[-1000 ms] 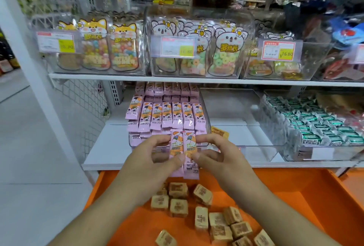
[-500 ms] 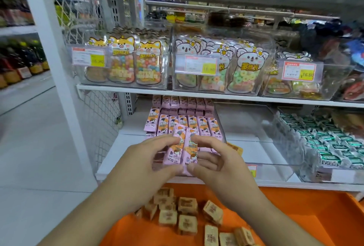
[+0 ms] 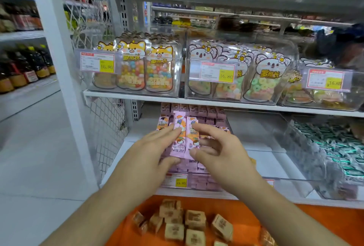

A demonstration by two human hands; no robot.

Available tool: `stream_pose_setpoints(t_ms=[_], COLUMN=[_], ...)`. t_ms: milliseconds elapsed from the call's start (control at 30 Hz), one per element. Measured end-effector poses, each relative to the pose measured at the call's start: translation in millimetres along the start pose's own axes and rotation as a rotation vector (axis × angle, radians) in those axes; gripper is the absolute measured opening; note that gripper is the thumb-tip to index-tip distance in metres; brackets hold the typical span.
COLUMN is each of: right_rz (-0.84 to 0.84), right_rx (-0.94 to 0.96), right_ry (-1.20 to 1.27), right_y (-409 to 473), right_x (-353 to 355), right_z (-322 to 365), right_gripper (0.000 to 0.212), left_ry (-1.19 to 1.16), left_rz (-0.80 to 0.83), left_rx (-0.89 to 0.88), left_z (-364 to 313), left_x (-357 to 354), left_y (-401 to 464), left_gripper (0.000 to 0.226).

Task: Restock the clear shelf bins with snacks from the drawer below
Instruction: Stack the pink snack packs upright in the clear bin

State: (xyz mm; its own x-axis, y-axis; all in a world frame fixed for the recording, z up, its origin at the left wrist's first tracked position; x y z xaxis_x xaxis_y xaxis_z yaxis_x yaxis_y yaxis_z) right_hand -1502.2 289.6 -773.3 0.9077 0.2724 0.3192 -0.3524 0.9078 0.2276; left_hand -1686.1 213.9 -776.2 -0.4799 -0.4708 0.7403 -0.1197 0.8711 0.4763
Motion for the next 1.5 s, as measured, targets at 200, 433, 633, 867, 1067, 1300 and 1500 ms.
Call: stream_pose_setpoints(t_ms=[200, 433, 633, 867, 1067, 1300, 1500], right_rz=[0.000, 0.011, 0.065, 0.056, 0.036, 0.061, 0.072], right_rx=[0.104, 0.121, 0.161, 0.254, 0.282, 0.322, 0.309], right_ry=[-0.249, -0.426, -0.469, -0.531, -0.555, -0.653, -0.678], right_y=[29.3, 49.1, 50.4, 52.6, 48.4, 47.0, 47.7], right_x=[0.3, -5.8, -9.3, -14.8, -16.0, -17.2, -15.7], right_z=[-9.5, -24.6, -34.7, -39.1, -39.3, -40.4, -41.3], right_gripper=[0.054, 0.055, 0.055, 0.049, 0.047, 0.050, 0.053], left_ry=[0.205, 0.076, 0.020, 0.014, 0.022, 0.091, 0.094], left_rz=[-0.019, 0.056, 0.051, 0.025, -0.027, -0.021, -0.028], left_rx=[-0.079, -0.036, -0.003, 0.034, 0.041, 0.012, -0.004], left_z=[14.8, 36.9, 46.4, 46.6, 44.9, 46.2, 46.9], left_x=[-0.8, -19.6, -30.6, -32.8, -29.5, -28.9, -26.5], left_y=[22.2, 34.3, 33.9, 31.7, 28.5, 25.7, 22.0], left_gripper=[0.066, 0.064, 0.063, 0.065, 0.057, 0.058, 0.062])
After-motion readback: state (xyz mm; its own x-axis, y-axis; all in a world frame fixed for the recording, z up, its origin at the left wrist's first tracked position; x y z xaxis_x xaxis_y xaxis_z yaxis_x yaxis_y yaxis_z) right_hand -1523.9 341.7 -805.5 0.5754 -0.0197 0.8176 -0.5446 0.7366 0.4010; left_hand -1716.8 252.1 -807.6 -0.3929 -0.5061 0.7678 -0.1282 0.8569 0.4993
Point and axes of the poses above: each hand's wrist, its own y-axis towards the middle knuckle, its own x-axis out of the back of the hand, z = x × y, the point moved 2 cm from there along y, towards the middle knuckle, and after that the axes turned 5 degrees about -z, right-handed, at the moved point
